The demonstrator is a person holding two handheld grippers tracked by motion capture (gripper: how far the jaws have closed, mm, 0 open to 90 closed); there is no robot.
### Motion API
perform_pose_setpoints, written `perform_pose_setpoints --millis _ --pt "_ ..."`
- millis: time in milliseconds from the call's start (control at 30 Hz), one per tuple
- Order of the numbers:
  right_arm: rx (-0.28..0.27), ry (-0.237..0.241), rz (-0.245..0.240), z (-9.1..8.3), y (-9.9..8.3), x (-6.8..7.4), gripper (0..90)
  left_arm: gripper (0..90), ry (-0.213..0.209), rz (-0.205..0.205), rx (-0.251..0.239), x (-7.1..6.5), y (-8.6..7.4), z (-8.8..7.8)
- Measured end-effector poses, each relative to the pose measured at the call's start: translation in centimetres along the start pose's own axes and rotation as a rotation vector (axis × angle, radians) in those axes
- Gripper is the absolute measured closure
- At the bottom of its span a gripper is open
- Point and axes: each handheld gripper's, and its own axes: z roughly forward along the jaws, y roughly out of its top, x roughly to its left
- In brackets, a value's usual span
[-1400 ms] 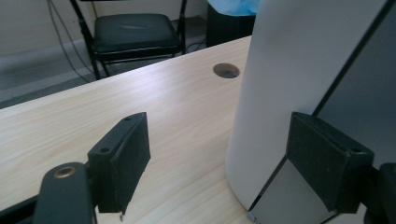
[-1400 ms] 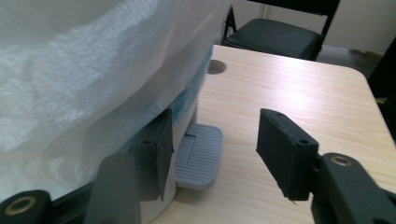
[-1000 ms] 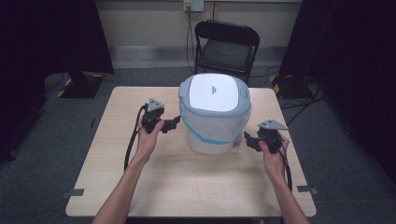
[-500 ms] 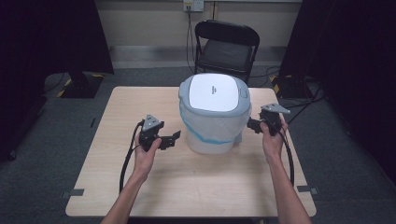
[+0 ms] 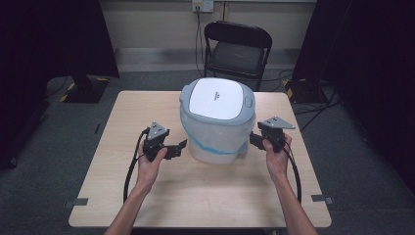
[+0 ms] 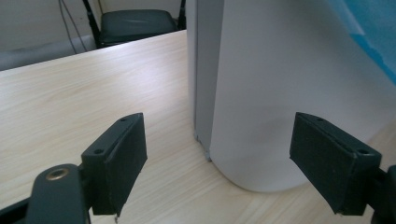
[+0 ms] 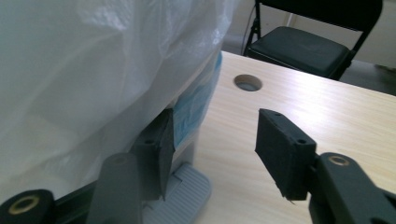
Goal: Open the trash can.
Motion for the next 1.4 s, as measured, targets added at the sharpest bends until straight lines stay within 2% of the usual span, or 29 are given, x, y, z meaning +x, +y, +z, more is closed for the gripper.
perform_pose_setpoints --millis 100,167,233,267,300,333,400,467,500,533,600,667,733,767,833,867,900,933,967,1000,1067,1100,1133,1167,1233,1367,1400 --pt "0.011 0.02 -0.034 -0.7 0.2 1.5 48.5 16.9 -0.001 -0.044 -0.013 0.2 -0.1 -0.1" --pt "0.011 0.032 -0.067 -1.0 0.3 2.4 48.5 14.3 0.027 -0.047 -0.013 0.5 -0.1 -0.3" --pt "0.012 0.06 -0.063 -1.2 0.3 2.7 44.4 16.1 0.041 -0.028 -0.005 0.4 -0.2 -0.5" --pt "0.016 0.083 -0.043 -1.3 0.2 2.6 40.1 16.1 0.04 -0.013 0.001 0.5 -0.2 -0.5" --pt "0.017 0.092 -0.044 -1.4 0.2 2.5 34.1 16.1 0.034 -0.016 0.005 0.3 -0.2 -0.4" --pt "0.02 0.084 -0.062 -1.3 0.2 2.2 31.0 16.1 0.022 -0.015 0.002 0.3 -0.2 -0.3" --pt "0.037 0.024 -0.061 -0.8 -0.1 1.3 35.7 14.3 0.025 -0.001 0.017 0.2 -0.2 -0.2" --pt "0.052 -0.026 -0.05 0.0 -0.4 0.2 34.6 12.9 0.013 -0.03 0.017 0.3 -0.3 -0.1" --pt "0.055 -0.034 -0.046 0.3 -0.5 -0.2 34.4 12.4 0.039 -0.029 0.032 0.5 -0.3 0.0" --pt "0.06 -0.043 -0.034 1.0 -0.6 -0.9 33.8 12.3 0.083 -0.035 0.046 0.7 -0.3 0.1" --pt "0.05 -0.058 -0.013 2.4 -0.6 -1.7 33.4 19.3 0.108 -0.053 0.039 0.9 -0.3 0.3" --pt "0.04 -0.074 0.014 3.5 -0.4 -1.9 33.4 20.8 0.092 -0.071 0.038 1.2 -0.4 0.4" --pt "0.041 -0.082 0.003 4.1 -0.2 -2.0 33.2 21.3 0.082 -0.084 0.038 1.4 -0.4 0.4" --pt "0.044 -0.084 0.016 5.3 0.1 -2.2 33.3 23.4 0.064 -0.099 0.035 1.3 -0.5 0.4" --pt "0.044 -0.076 0.019 5.7 0.2 -2.2 33.0 28.0 0.058 -0.091 0.031 1.2 -0.5 0.3" --pt "0.026 -0.054 0.031 6.7 0.7 -2.3 32.8 23.9 0.012 -0.069 0.04 0.9 -0.6 0.0" --pt "0.022 -0.038 0.037 6.9 0.9 -2.3 32.7 20.8 -0.019 -0.067 0.037 0.7 -0.7 0.0" --pt "0.011 -0.011 0.041 7.2 1.2 -2.2 32.0 22.3 -0.022 -0.054 0.036 0.5 -0.7 0.0" --pt "0.009 0.015 0.037 7.3 1.4 -2.0 39.4 23.0 -0.006 -0.05 0.035 0.4 -0.7 0.0" --pt "0.008 0.03 0.024 7.2 1.5 -1.8 43.7 20.0 0.001 -0.054 0.036 0.5 -0.7 0.1" --pt "0.007 0.035 0.021 7.0 1.6 -1.5 50.3 16.9 -0.016 -0.076 0.034 0.7 -0.8 0.2" --pt "0.002 0.041 0.016 6.8 1.6 -1.4 55.3 17.1 -0.02 -0.074 0.032 0.8 -0.9 0.1" --pt "0.002 0.041 0.016 6.8 1.6 -1.4 55.3 19.5 -0.02 -0.074 0.032 0.8 -0.9 0.1" --pt "-0.003 0.054 0.019 6.3 1.4 -1.0 61.1 21.5 -0.025 -0.058 0.04 0.9 -0.8 -0.1" --pt "-0.011 0.079 0.044 5.7 1.0 -0.7 63.3 21.1 -0.016 -0.058 0.041 1.2 -0.8 -0.2" --pt "-0.022 0.11 0.045 4.7 0.4 -0.1 65.6 23.8 0.004 -0.074 0.036 2.1 -0.9 -0.3" --pt "-0.028 0.126 0.047 3.9 0.2 0.5 67.4 28.8 0.003 -0.108 0.018 2.8 -1.1 -0.3"
